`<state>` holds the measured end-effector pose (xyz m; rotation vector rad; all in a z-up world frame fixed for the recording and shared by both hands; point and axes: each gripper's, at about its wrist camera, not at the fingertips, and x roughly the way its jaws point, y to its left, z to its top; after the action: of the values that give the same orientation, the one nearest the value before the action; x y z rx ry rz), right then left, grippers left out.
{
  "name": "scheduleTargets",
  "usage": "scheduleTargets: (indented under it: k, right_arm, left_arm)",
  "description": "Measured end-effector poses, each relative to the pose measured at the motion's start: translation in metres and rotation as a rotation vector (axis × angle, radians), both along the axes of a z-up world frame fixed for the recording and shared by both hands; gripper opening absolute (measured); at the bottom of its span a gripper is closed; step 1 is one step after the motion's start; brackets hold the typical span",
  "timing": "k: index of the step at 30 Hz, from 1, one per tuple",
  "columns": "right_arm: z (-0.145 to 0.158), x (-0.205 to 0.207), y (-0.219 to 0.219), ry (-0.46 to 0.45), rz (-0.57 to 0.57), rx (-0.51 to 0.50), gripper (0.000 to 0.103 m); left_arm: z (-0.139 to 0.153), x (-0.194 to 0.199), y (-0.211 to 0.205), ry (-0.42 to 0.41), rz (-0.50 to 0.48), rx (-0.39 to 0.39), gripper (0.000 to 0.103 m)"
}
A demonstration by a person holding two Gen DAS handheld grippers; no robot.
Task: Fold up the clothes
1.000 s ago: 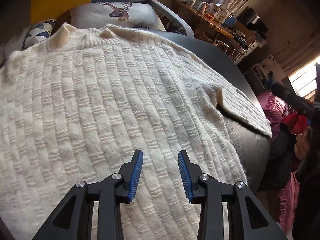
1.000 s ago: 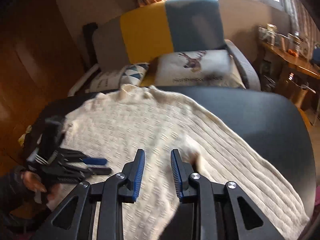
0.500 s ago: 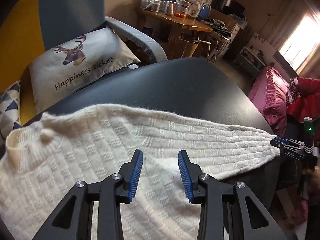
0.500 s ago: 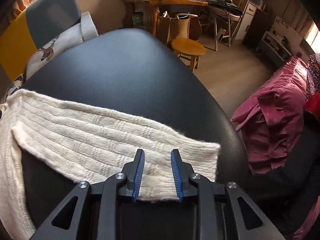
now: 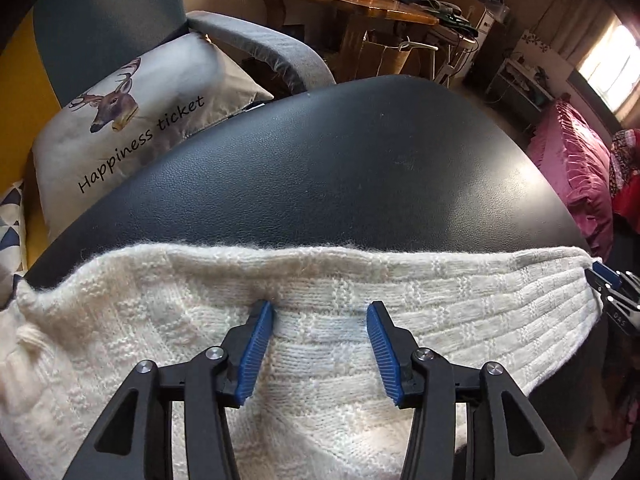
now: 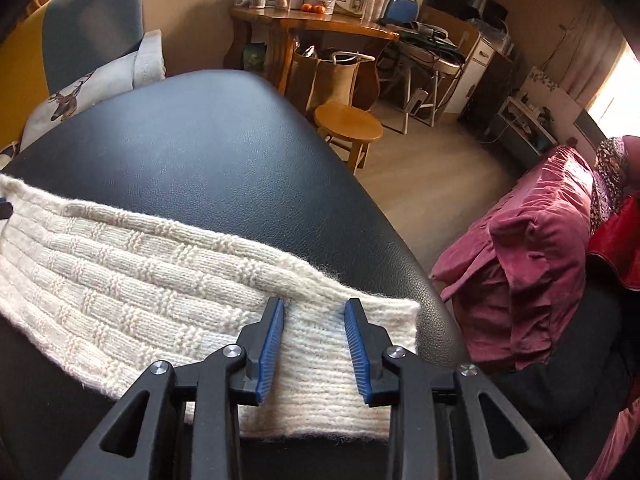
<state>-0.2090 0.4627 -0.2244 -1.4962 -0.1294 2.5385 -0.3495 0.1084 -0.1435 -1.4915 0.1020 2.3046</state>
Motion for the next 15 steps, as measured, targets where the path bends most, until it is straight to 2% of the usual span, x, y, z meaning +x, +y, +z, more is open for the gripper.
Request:
scheduleTargets:
  k: [2, 5, 6, 10, 15]
  right_arm:
    - [0.004, -0.002, -0.002, -0.021, -0.008, 0.000, 0.030]
    - [0.024, 0.000, -0.023, 0.021, 0.072, -0.072, 0.030]
    - [0.030, 0.000, -0.038, 0.030, 0.127, -0.123, 0.030]
    - [0.045, -0.004, -0.115, 0.030, 0.378, -0.259, 0.030]
    - [0.042, -0.034, -0.193, 0.011, 0.511, -0.263, 0.030]
  left_arm:
    - [0.012, 0.009, -0.012, 0.011, 0.005, 0.065, 0.048]
    - [0.030, 0.027, -0.040, 0.032, 0.033, 0.132, 0.048]
    - [0.035, 0.035, -0.049, 0.040, 0.036, 0.145, 0.048]
    - [0.044, 0.078, -0.064, 0.065, -0.033, 0.136, 0.047]
    - [0.040, 0.134, -0.057, 0.059, -0.155, 0.146, 0.047]
